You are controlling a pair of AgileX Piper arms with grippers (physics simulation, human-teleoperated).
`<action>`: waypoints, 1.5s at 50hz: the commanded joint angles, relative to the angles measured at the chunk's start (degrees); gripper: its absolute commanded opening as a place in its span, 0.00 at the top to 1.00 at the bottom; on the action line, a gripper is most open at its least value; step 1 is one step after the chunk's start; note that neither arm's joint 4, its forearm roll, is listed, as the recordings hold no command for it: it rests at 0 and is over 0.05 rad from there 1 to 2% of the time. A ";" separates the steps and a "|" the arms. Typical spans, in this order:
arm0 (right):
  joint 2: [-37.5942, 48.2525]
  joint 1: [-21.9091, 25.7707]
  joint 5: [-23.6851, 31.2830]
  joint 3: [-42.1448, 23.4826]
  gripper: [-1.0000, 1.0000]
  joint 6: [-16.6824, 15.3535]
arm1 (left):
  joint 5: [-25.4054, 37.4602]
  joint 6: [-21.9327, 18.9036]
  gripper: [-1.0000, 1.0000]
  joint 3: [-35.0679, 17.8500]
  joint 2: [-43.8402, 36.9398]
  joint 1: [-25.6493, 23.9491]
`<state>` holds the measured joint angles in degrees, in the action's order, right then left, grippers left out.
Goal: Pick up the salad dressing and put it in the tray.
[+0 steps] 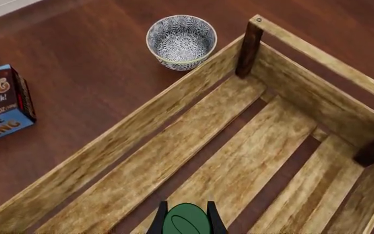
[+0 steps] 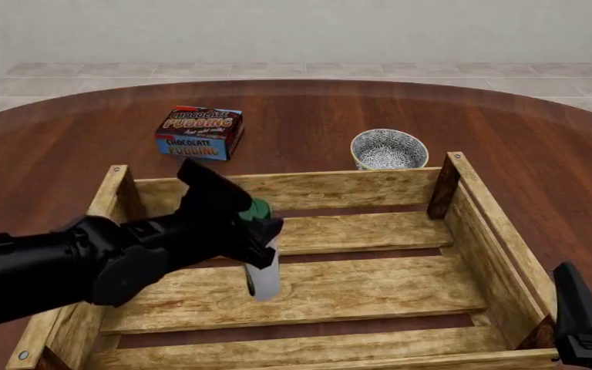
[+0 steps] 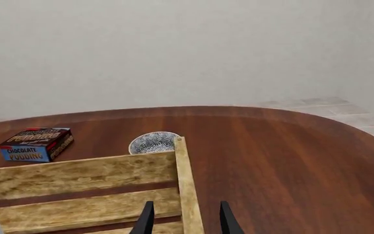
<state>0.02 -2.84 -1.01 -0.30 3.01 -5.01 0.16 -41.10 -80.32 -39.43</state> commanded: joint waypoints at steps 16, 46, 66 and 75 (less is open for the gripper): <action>0.00 0.28 0.20 -0.13 0.00 -0.30 | -2.61 -0.84 1.00 1.81 -1.30 0.42; 0.00 0.16 0.04 -0.07 0.00 -0.17 | -4.45 -0.29 1.00 3.08 -2.62 0.45; 0.00 0.07 -0.16 0.10 0.00 -0.20 | -6.30 0.13 1.00 4.50 -3.59 0.05; 0.00 0.05 0.01 -0.14 0.00 -0.29 | -6.63 0.17 1.00 5.03 -3.57 0.14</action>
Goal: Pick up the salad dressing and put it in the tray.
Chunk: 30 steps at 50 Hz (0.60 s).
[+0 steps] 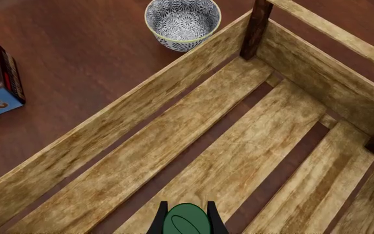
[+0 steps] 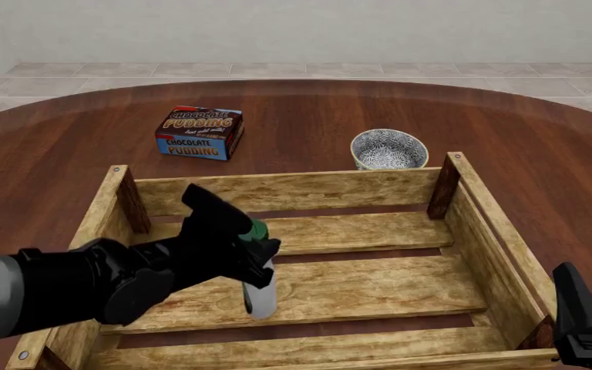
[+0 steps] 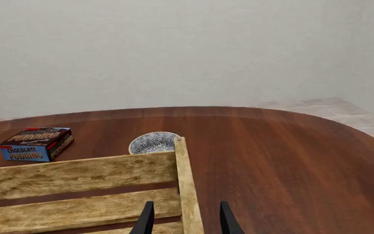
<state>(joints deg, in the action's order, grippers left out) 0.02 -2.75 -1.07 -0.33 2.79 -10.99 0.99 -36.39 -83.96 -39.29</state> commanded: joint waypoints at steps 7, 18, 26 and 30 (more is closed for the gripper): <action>0.00 -0.04 0.07 -0.13 0.00 -0.12 | -1.08 -0.50 1.00 0.78 0.03 -0.03; 0.00 -0.13 0.04 -0.13 0.00 -0.07 | -1.45 -0.67 1.00 1.05 -0.40 0.34; 0.00 -0.20 -0.06 -0.05 0.00 -0.03 | -1.91 -0.67 1.00 1.28 -0.87 -0.02; 0.00 -0.17 -0.06 -0.05 0.00 -0.05 | -2.11 -0.49 1.00 1.36 -1.08 -0.04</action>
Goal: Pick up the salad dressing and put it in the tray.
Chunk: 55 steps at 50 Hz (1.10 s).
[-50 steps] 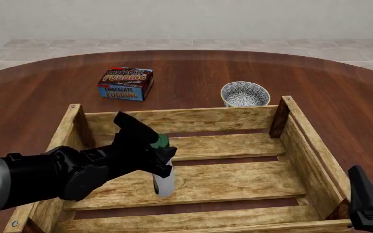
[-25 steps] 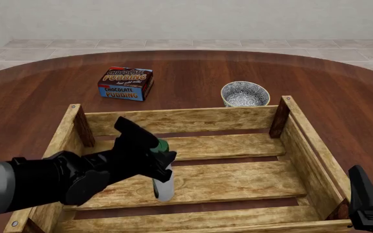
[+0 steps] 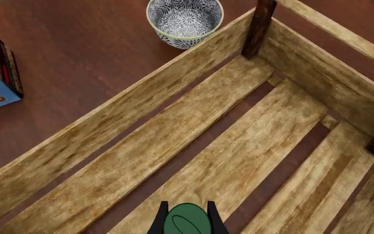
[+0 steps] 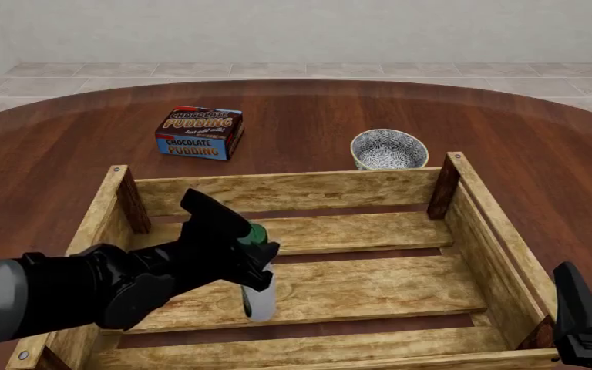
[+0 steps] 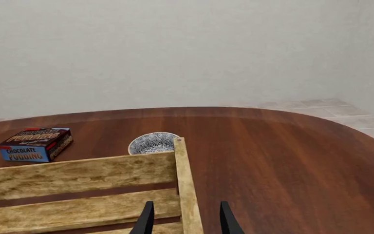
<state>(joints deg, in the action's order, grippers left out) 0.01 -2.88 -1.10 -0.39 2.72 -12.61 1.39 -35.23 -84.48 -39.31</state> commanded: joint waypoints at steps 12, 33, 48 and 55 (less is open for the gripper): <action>0.00 -0.04 -0.01 0.01 0.00 0.01 | -1.65 -0.67 1.00 0.86 -1.54 -0.26; 0.00 -0.04 -0.04 0.01 0.00 0.04 | -1.21 -1.75 1.00 0.66 -2.05 0.57; 0.00 -0.05 -0.02 0.01 0.00 0.03 | -1.19 -2.56 0.00 0.59 -1.92 0.67; 0.00 -0.05 -0.04 0.01 0.00 0.03 | -0.98 -2.93 0.00 0.45 -1.84 0.80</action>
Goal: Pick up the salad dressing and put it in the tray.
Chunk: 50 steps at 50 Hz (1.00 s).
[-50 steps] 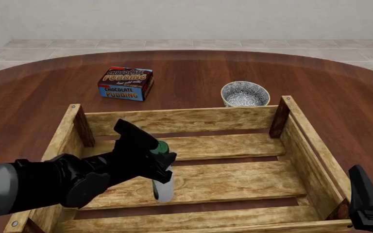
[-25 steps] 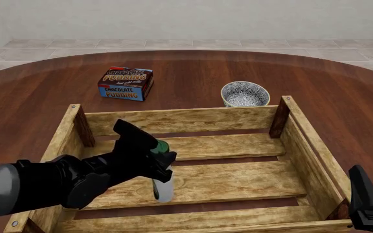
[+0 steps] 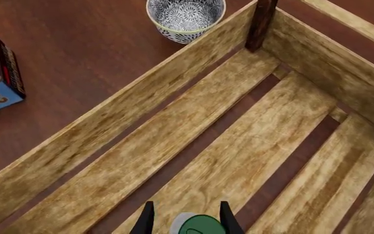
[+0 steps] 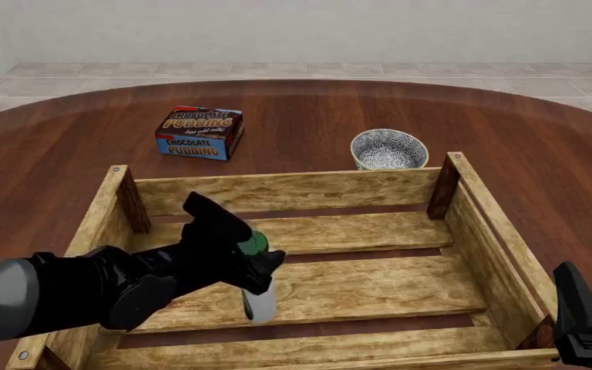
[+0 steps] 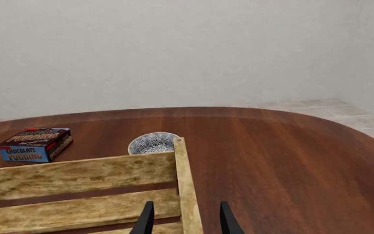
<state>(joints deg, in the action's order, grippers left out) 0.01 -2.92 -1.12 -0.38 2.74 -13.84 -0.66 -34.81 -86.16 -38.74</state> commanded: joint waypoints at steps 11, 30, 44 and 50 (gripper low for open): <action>0.00 -0.01 0.00 0.00 0.00 0.00 | 0.59 -1.14 0.00 -0.07 0.38 0.13; 0.00 0.02 0.02 0.00 0.00 -0.02 | 1.11 -1.61 0.00 -0.34 1.00 0.11; 0.00 0.20 0.22 -0.12 0.00 -0.09 | 1.50 -1.98 0.00 -0.28 1.92 0.22; 0.00 0.22 -0.03 0.12 0.00 -0.16 | 1.75 -2.10 0.00 -0.34 2.44 0.21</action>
<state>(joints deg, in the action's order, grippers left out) 0.01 -2.82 -1.09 -0.36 2.67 -12.45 -2.48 -35.08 -84.46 -38.54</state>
